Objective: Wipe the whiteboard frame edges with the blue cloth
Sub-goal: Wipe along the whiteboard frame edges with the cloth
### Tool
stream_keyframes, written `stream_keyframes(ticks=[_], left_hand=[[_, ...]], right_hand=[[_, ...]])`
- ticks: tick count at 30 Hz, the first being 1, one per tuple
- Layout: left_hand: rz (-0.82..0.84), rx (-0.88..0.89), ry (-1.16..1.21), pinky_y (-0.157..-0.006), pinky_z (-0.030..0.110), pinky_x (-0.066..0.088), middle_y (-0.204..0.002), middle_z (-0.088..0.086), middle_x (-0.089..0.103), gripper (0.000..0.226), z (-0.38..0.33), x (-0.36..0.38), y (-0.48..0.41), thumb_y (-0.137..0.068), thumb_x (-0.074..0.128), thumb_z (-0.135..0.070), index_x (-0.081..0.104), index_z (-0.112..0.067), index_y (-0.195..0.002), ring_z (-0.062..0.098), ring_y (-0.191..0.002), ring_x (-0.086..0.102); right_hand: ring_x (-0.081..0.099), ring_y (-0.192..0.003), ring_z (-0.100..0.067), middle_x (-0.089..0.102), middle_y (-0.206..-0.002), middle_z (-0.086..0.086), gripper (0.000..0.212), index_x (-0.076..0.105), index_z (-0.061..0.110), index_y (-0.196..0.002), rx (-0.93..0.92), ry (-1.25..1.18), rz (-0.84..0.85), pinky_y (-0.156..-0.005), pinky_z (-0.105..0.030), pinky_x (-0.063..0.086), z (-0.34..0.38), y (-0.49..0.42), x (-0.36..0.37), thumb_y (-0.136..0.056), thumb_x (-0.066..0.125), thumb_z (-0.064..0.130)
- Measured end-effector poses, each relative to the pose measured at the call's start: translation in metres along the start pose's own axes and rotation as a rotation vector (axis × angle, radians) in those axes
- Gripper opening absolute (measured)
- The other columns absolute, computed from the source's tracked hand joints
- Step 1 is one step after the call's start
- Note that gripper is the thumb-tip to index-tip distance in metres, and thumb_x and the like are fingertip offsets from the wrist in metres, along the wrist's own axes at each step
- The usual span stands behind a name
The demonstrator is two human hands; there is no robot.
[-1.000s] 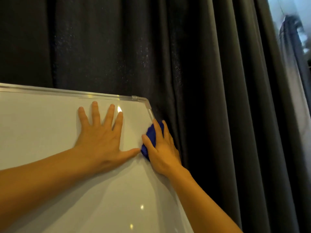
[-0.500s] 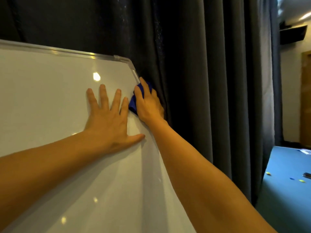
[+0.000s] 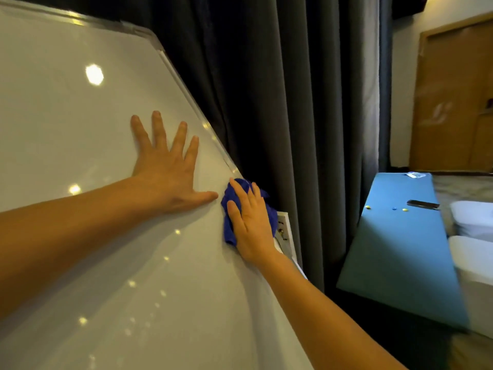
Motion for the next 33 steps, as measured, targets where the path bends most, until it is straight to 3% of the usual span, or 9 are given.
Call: stream_keyframes(ticks=[3,7,13,15,19,22,24,28,33], left_hand=[[0.029,0.053,0.001,-0.106,0.078,-0.004,-0.163,0.016,-0.014,0.126,-0.016,0.004,0.005,-0.056,-0.006,-0.097,-0.009,-0.020,-0.154,0.059,-0.140,-0.019],[0.034,0.138,0.001,-0.106,0.078,-0.004,-0.163,0.015,-0.013,0.122,-0.044,0.006,0.015,-0.059,-0.005,-0.096,-0.009,-0.020,-0.155,0.057,-0.141,-0.019],[0.043,0.181,-0.014,-0.109,0.075,0.002,-0.162,0.019,-0.016,0.119,-0.075,0.009,0.026,-0.061,-0.003,-0.095,-0.011,-0.020,-0.154,0.057,-0.141,-0.018],[0.049,0.177,-0.026,-0.109,0.076,0.002,-0.162,0.020,-0.016,0.119,-0.079,0.011,0.029,-0.062,-0.002,-0.094,-0.011,-0.020,-0.154,0.058,-0.141,-0.017],[0.053,0.165,-0.016,-0.109,0.075,0.001,-0.161,0.020,-0.018,0.121,-0.078,0.015,0.030,-0.060,-0.003,-0.095,-0.012,-0.020,-0.154,0.056,-0.141,-0.019],[0.060,0.163,0.002,-0.108,0.076,-0.002,-0.162,0.020,-0.016,0.125,-0.080,0.015,0.030,-0.055,-0.007,-0.097,-0.013,-0.021,-0.154,0.056,-0.141,-0.019],[0.051,0.164,0.011,-0.108,0.076,-0.004,-0.162,0.019,-0.016,0.122,-0.084,0.012,0.029,-0.057,-0.005,-0.097,-0.012,-0.022,-0.154,0.056,-0.141,-0.021],[0.031,0.173,0.025,-0.107,0.077,-0.007,-0.162,0.020,-0.017,0.119,-0.084,0.010,0.030,-0.061,-0.002,-0.095,-0.013,-0.021,-0.154,0.056,-0.140,-0.022],[0.007,0.169,0.003,-0.107,0.078,-0.006,-0.162,0.021,-0.015,0.118,-0.087,0.009,0.028,-0.063,0.000,-0.094,-0.010,-0.021,-0.154,0.057,-0.141,-0.020]], right_hand=[[-0.017,-0.133,0.018,-0.023,-0.127,0.061,0.044,-0.002,0.077,-0.128,0.105,-0.070,0.044,-0.114,-0.031,-0.001,-0.022,0.039,-0.001,-0.095,0.022,0.061],[-0.010,-0.142,0.010,-0.011,-0.147,0.048,0.051,0.002,0.066,-0.139,0.160,-0.078,-0.010,-0.119,-0.037,0.004,-0.068,0.105,-0.008,-0.092,0.020,0.070],[-0.003,-0.144,0.007,-0.008,-0.143,0.052,0.046,0.002,0.072,-0.133,0.248,-0.156,-0.043,-0.118,-0.030,0.004,-0.076,0.120,-0.011,-0.096,0.025,0.057],[0.013,-0.143,0.004,0.004,-0.142,0.051,0.045,0.011,0.074,-0.131,0.312,-0.250,-0.062,-0.115,-0.026,0.014,-0.076,0.123,-0.013,-0.095,0.031,0.055],[0.062,-0.106,-0.016,0.065,-0.117,0.004,0.055,0.052,0.027,-0.135,0.888,-1.131,-0.351,-0.096,-0.038,0.048,-0.097,0.121,-0.011,-0.087,0.056,0.054],[0.066,-0.086,-0.022,0.069,-0.098,-0.010,0.039,0.064,0.010,-0.115,0.811,-1.858,-0.354,-0.085,-0.035,0.051,-0.061,0.068,-0.020,-0.082,0.059,0.031],[0.062,-0.079,-0.021,0.065,-0.089,-0.010,0.025,0.063,0.012,-0.101,0.649,-2.050,-0.442,-0.081,-0.030,0.048,-0.051,0.028,-0.061,-0.079,0.055,0.022],[0.059,-0.090,-0.018,0.061,-0.104,-0.001,0.025,0.054,0.023,-0.105,0.340,-1.711,-0.645,-0.078,-0.026,0.049,-0.065,-0.007,-0.158,-0.102,0.031,0.030],[0.050,-0.116,-0.016,0.050,-0.131,0.006,0.037,0.049,0.032,-0.130,0.497,-0.959,-0.796,-0.094,-0.031,0.046,-0.127,0.035,-0.207,-0.097,0.045,0.048]])
Point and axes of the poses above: each hand's wrist, its own y-axis away from the middle knuckle, its own x-axis out of the palm, z = x × y, the point moved 10 cm from there along -y, towards the middle knuckle
